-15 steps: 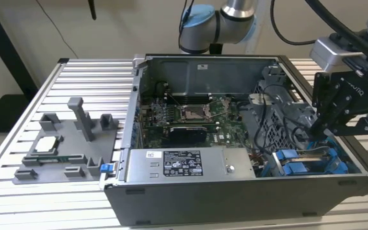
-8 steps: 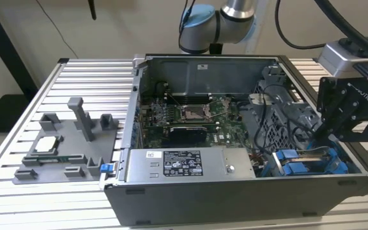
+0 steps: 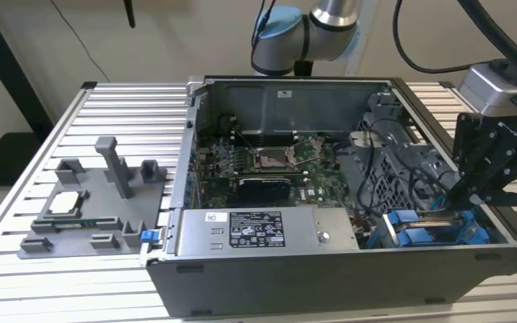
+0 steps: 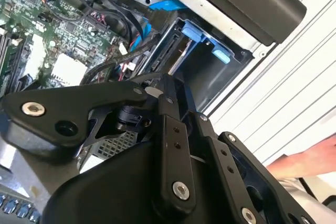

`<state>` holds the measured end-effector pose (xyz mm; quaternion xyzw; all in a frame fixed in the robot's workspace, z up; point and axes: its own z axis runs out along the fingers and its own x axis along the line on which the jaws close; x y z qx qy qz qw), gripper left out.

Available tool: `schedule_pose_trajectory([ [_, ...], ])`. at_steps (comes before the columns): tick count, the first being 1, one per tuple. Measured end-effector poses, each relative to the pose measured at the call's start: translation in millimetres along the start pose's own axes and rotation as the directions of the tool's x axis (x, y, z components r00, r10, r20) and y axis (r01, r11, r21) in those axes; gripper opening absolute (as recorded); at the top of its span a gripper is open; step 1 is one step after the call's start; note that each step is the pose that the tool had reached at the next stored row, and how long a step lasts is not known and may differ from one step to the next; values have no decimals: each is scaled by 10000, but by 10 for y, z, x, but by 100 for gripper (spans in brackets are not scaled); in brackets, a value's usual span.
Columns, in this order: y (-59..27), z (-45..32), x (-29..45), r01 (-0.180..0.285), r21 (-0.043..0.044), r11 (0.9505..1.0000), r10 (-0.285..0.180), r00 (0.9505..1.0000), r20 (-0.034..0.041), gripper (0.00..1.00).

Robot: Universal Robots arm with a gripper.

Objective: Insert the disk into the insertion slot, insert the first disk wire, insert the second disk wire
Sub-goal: 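Insert the first disk wire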

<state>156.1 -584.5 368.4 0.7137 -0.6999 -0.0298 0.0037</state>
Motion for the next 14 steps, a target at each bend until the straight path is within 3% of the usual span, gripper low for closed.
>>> schedule_pose_trajectory([
  [5,-51,26,44,-4,-105,9999,4,10000,3,0],
  [9,-77,52,53,-3,-119,9999,4,10000,22,0],
  [14,-115,69,54,7,-132,9999,-4,9998,191,0],
])
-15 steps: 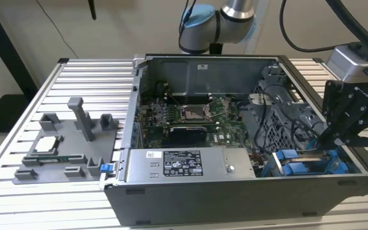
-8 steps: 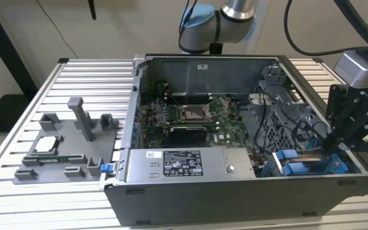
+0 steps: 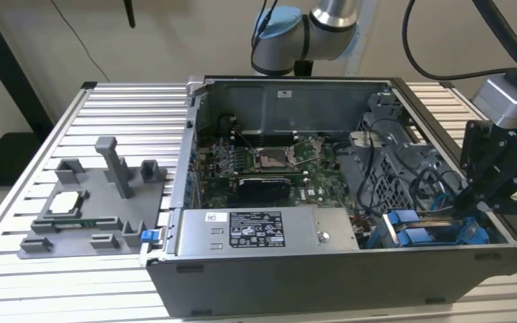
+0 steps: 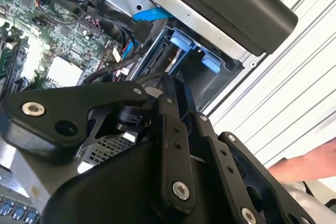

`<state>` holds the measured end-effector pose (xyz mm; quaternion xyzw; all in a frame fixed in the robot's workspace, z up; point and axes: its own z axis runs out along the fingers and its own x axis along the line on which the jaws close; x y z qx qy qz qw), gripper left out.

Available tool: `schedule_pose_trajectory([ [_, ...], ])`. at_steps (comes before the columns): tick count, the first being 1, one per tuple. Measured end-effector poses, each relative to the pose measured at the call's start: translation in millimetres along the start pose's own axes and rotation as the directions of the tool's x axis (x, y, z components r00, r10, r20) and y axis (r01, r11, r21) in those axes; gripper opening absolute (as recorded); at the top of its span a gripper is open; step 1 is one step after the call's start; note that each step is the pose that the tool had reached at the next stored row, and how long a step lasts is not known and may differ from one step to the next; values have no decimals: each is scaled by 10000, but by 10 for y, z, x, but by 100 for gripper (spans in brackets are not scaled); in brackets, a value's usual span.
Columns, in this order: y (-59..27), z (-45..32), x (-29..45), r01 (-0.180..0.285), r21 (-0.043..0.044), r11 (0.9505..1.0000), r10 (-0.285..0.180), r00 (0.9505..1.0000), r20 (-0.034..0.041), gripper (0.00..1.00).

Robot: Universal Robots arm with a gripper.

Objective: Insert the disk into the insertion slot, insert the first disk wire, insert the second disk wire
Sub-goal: 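Insert the first disk wire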

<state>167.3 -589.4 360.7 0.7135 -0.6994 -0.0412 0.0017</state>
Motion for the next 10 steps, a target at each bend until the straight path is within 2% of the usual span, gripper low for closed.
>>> schedule_pose_trajectory([
  [3,-6,20,-7,6,-5,10000,-6,9999,120,0],
  [7,-26,77,-24,8,-7,10000,-7,9999,136,0],
  [10,-30,118,-79,10,-6,10000,-9,9999,170,0],
])
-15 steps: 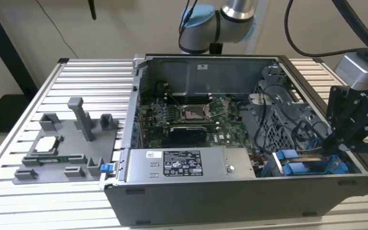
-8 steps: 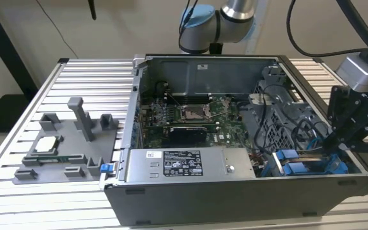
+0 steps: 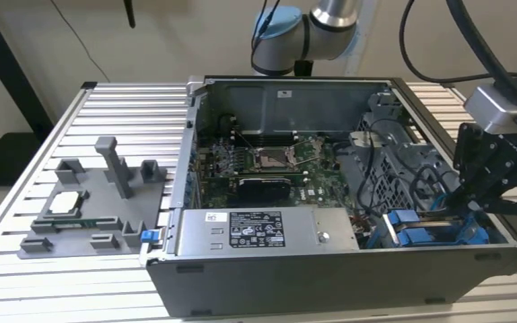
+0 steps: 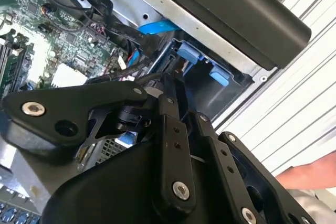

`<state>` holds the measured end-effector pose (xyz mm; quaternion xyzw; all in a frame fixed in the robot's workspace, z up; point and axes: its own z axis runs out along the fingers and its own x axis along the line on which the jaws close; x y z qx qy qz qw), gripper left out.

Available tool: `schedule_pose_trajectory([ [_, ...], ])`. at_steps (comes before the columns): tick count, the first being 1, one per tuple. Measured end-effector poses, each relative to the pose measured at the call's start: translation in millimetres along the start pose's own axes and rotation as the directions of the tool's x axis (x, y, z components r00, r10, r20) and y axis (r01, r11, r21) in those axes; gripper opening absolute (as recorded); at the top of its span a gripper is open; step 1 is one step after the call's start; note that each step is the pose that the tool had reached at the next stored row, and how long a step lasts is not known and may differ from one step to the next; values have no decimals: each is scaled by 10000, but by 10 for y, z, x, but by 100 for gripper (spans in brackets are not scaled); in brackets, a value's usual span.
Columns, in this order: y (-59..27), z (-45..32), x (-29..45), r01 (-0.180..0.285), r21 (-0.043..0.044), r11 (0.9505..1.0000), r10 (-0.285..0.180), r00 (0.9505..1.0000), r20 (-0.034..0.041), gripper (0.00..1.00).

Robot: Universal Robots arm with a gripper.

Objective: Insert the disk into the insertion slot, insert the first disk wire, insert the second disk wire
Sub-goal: 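Insert the first disk wire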

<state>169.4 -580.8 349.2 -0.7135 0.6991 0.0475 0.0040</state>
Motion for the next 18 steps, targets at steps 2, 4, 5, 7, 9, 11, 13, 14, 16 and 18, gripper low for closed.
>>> schedule_pose_trajectory([
  [2,-2,23,-36,1,1,10000,-1,10000,31,0],
  [4,-5,45,-46,3,1,10000,-3,10000,53,0],
  [5,-6,50,-46,1,1,10000,-1,10000,53,0],
  [7,-6,53,-46,-7,1,10000,7,10000,51,0],
  [9,-6,59,-45,-17,2,10000,17,10000,54,0],
  [11,-7,65,-44,-45,3,10000,45,10000,55,0],
  [13,-8,71,-43,-100,6,10000,100,9999,59,0],
  [14,-8,73,-43,-132,7,9999,132,9999,60,0],
  [16,-8,79,-42,-207,10,9998,207,9998,66,0],
  [18,-9,86,-42,-294,13,9996,294,9995,72,0],
])
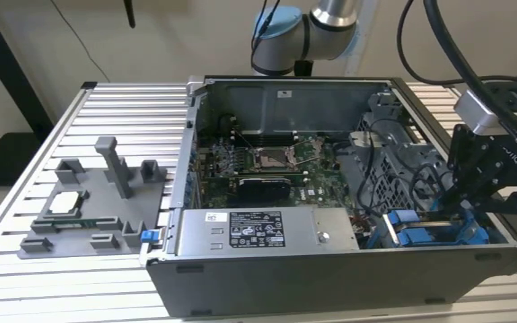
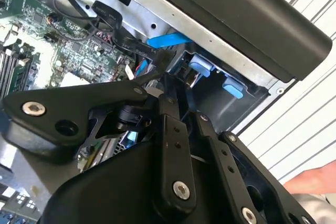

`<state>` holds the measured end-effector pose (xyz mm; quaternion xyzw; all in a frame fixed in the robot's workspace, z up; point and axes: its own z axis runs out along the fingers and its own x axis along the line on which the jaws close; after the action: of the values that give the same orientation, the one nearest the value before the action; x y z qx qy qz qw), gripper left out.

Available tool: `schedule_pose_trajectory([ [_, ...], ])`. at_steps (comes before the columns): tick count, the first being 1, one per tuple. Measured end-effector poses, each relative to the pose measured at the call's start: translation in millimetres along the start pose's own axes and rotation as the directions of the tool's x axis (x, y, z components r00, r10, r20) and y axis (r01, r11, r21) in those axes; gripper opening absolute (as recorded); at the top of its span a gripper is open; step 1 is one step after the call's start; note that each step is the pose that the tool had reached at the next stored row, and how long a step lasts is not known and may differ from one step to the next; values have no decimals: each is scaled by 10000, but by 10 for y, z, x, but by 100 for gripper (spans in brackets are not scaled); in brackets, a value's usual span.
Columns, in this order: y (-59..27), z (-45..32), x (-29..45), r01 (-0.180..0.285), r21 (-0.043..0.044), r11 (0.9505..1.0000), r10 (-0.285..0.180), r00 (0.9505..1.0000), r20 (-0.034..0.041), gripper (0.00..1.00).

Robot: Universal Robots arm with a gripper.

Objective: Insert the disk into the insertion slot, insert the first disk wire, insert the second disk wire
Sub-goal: 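Insert the first disk wire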

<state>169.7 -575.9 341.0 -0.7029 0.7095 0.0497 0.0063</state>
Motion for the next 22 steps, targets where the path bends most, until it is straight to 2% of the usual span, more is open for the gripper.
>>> schedule_pose_trajectory([
  [5,-1,23,2,-248,7,9997,248,9997,12,0],
  [9,-5,76,6,-411,3,9992,411,9992,9,0],
  [11,-6,99,7,-449,0,9990,449,9990,32,0],
  [22,-6,98,8,-454,1,9990,454,9990,27,0],
])
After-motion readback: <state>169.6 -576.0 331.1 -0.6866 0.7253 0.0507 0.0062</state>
